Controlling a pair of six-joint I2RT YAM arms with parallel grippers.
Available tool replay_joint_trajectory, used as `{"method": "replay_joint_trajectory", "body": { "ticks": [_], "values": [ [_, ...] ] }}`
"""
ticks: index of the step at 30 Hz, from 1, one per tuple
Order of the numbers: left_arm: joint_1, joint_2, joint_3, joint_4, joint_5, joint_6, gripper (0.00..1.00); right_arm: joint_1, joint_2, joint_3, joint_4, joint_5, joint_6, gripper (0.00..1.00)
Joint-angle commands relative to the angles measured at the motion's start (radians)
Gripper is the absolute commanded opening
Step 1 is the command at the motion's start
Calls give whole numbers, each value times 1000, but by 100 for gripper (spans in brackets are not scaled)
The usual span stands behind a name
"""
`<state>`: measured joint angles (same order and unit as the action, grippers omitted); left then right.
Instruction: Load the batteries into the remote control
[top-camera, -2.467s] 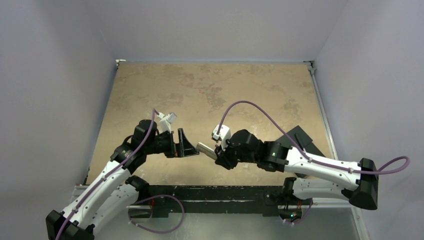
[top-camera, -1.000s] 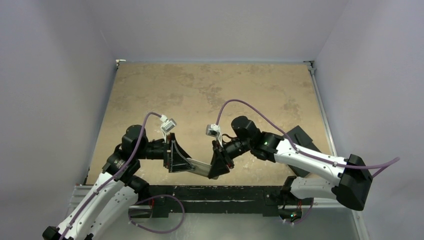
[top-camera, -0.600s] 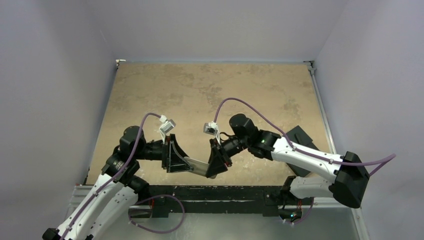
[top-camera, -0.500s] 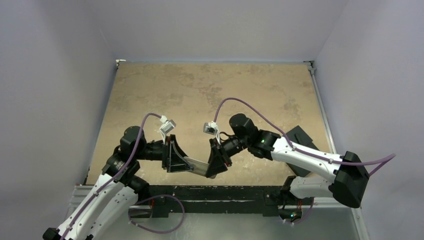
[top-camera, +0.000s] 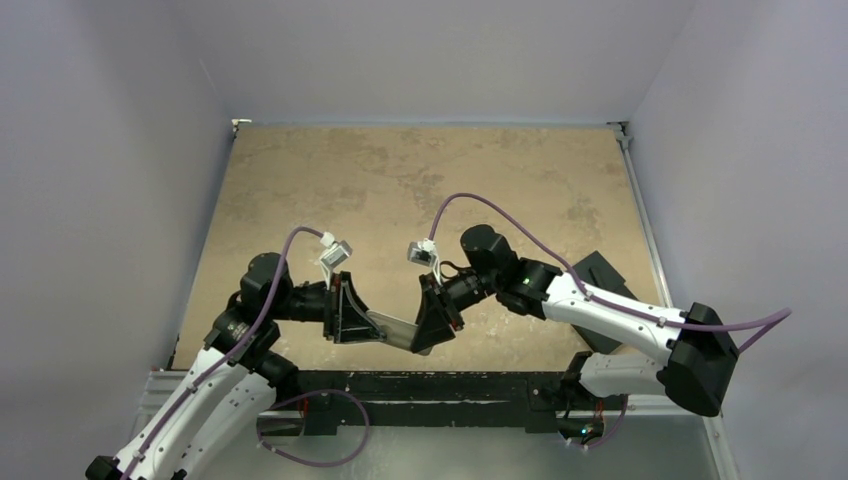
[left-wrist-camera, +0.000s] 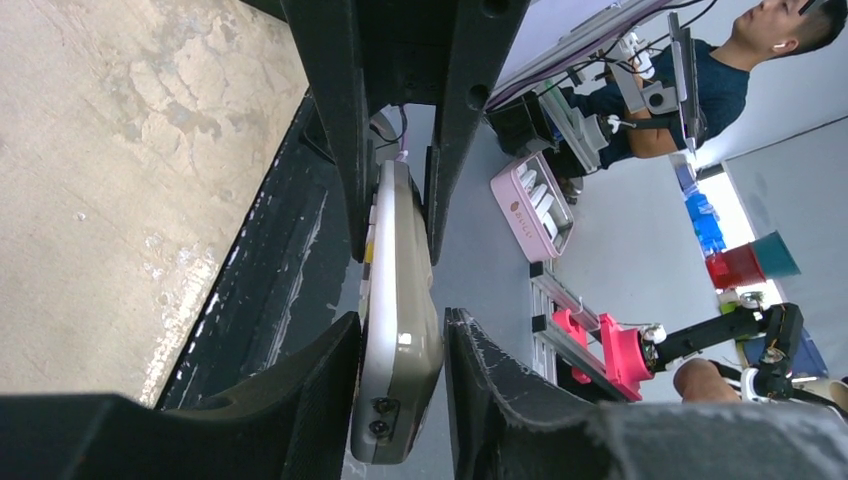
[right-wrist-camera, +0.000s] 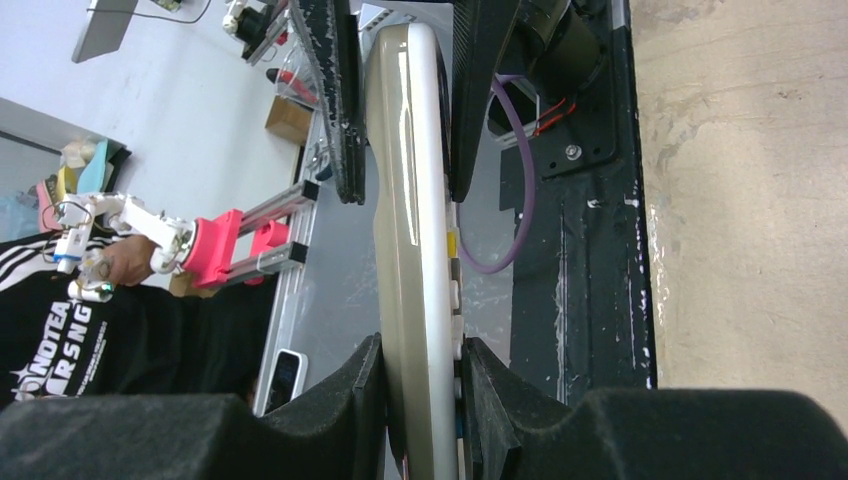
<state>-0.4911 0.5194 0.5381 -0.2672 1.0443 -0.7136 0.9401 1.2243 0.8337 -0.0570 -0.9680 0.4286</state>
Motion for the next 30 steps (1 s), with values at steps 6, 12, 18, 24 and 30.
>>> {"method": "replay_joint_trajectory", "body": {
  "ticks": [6, 12, 18, 24, 30],
  "values": [
    [0, 4, -18, 21, -21, 19, 0, -7, -11, 15, 52, -19, 8, 2],
    [0, 3, -46, 53, -67, -15, 0, -7, -45, 18, -11, 48, -42, 27],
    [-1, -7, -57, 60, -139, -44, 0, -7, -91, 12, -61, 138, -54, 39],
    [0, -6, -61, 49, -207, -55, 0, -11, -136, 8, -132, 287, -62, 51],
    [-1, -15, -70, 37, -260, -60, 0, -12, -225, -29, -168, 476, -35, 56]
  ]
}}
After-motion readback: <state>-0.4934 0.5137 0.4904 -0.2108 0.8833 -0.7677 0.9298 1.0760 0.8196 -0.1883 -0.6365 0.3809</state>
